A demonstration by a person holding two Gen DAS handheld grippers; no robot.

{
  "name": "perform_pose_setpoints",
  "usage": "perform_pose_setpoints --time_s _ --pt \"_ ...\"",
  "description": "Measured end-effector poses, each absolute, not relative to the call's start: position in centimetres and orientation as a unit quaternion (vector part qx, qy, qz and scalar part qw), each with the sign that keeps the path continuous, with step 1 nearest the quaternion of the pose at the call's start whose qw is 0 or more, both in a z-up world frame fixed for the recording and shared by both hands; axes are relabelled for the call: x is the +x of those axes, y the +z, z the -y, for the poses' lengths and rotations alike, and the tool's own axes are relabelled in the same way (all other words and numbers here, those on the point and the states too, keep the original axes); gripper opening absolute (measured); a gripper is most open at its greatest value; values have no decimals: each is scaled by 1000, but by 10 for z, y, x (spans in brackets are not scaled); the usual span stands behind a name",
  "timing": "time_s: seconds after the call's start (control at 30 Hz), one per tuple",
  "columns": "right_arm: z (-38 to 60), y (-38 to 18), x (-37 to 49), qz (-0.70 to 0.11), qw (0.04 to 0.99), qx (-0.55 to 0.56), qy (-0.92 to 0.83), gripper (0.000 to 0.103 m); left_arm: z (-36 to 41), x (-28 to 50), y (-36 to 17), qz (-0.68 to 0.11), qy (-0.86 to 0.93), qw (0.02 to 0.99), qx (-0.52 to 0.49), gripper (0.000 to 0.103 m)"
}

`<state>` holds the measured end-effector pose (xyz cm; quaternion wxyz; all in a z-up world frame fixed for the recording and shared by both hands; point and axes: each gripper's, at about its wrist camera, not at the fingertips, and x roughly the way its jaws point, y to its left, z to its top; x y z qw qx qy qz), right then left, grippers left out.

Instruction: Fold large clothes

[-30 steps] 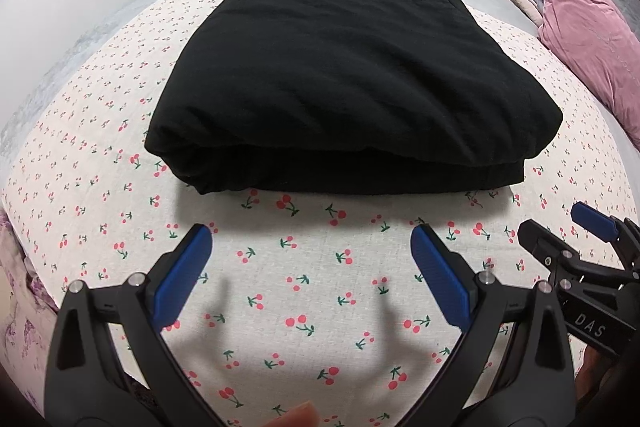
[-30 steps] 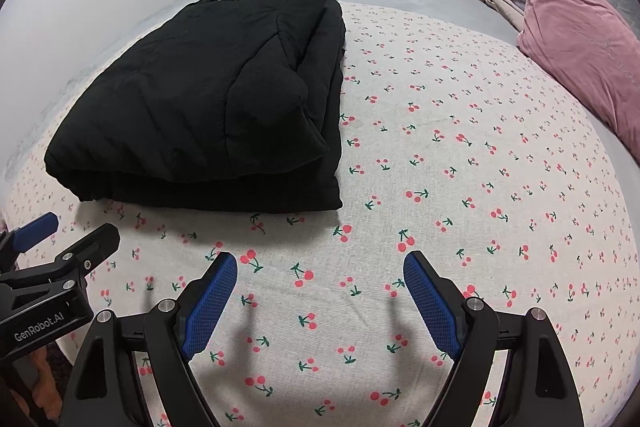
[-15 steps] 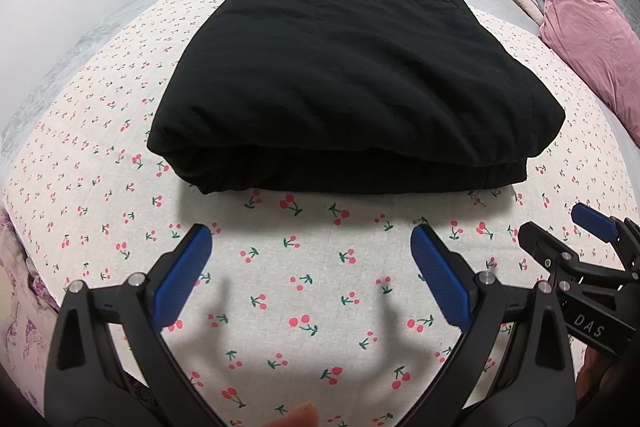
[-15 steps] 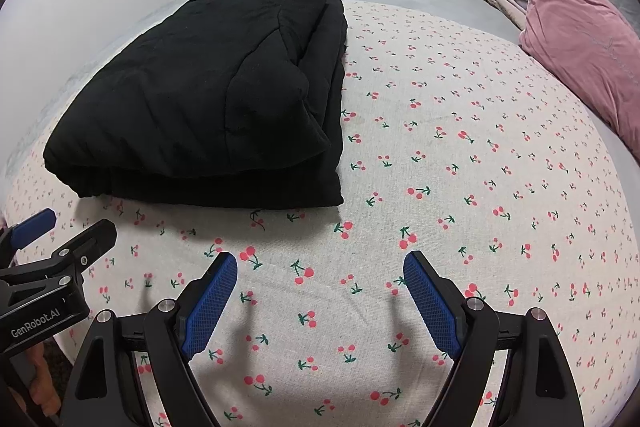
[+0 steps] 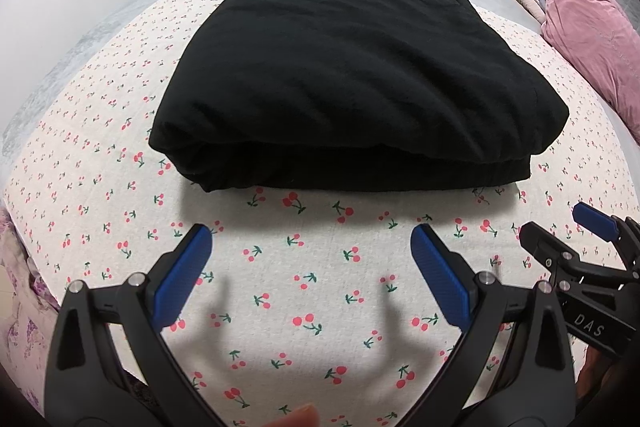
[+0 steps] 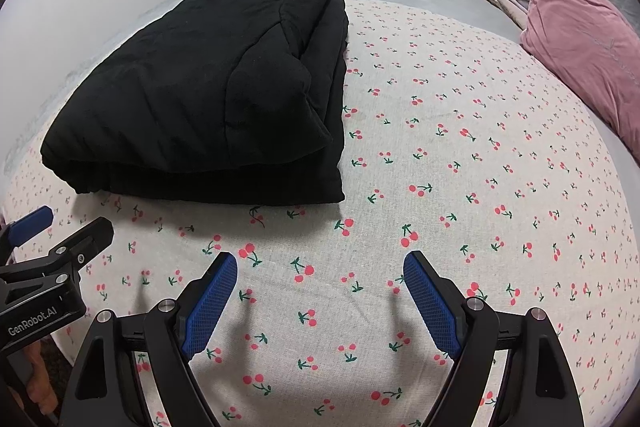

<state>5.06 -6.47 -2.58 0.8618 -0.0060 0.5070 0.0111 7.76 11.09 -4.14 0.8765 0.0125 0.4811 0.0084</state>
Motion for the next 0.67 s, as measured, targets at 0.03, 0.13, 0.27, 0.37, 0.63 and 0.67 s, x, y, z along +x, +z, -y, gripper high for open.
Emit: perform_pose_setpoints --time_s 0.03,0.13,0.27,0.37,0.63,0.67 --pt "65 -26 50 -507 862 -6 11 87 -111 78 -41 -481 8 876 12 99" --pt "65 -26 51 -507 862 -6 11 87 -112 78 -42 -482 9 876 13 99" --pt "65 -26 50 -507 862 -6 11 87 -111 78 -42 -482 8 876 13 99" --pt "65 -26 50 -507 862 -6 11 87 -112 78 -42 -482 9 876 13 99" --pt "64 -26 50 -507 862 -7 11 87 -115 77 -46 -486 8 874 12 99" --pt "64 -27 51 -506 862 -7 9 87 -118 77 -46 -485 14 874 5 99"
